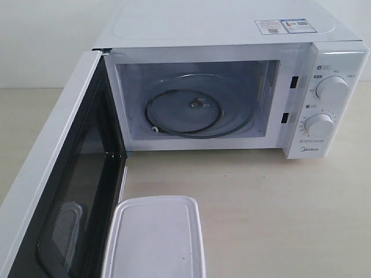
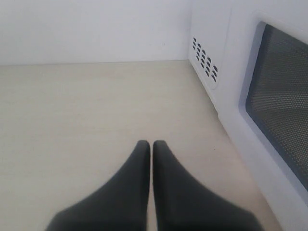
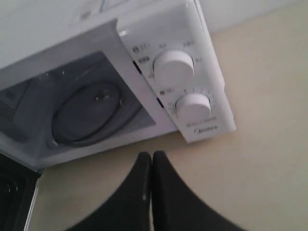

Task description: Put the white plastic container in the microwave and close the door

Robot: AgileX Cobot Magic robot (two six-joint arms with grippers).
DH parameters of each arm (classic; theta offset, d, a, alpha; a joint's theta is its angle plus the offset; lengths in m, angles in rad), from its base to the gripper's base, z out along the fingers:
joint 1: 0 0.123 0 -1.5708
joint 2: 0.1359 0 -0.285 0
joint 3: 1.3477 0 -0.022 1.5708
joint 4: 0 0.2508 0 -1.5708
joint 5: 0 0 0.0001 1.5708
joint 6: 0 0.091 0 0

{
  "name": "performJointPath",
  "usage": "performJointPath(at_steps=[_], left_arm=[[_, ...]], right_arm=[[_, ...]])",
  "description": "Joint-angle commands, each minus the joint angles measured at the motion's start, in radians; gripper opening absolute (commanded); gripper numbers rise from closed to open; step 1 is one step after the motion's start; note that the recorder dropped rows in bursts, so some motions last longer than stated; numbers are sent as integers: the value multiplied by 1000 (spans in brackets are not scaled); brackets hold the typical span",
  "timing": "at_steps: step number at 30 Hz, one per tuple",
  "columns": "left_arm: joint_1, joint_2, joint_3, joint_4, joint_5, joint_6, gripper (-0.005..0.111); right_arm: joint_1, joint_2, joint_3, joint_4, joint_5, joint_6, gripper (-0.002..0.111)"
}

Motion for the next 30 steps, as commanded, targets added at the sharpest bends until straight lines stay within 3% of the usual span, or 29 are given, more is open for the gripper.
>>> performJointPath(at_steps=[1, 5, 10, 12, 18, 25, 30], left_arm=[[2, -2, 4, 5, -3, 4, 4], [2, -2, 4, 5, -3, 4, 4], [2, -2, 4, 5, -3, 4, 4], [2, -2, 4, 5, -3, 4, 4], [2, -2, 4, 5, -3, 4, 4], [2, -2, 4, 5, -3, 4, 4], [2, -2, 4, 5, -3, 4, 4]], right_arm=[[-1, 80, -10, 54, 3, -7, 0], [4, 108, -10, 79, 47, -118, 0], [94, 143, -69, 460, 175, -634, 0], [123, 176, -112, 559, 274, -744, 0], [157, 309, -205, 722, 510, -907, 0], [157, 496, -201, 905, 544, -1023, 0], [157, 638, -167, 1130, 673, -1286, 0]])
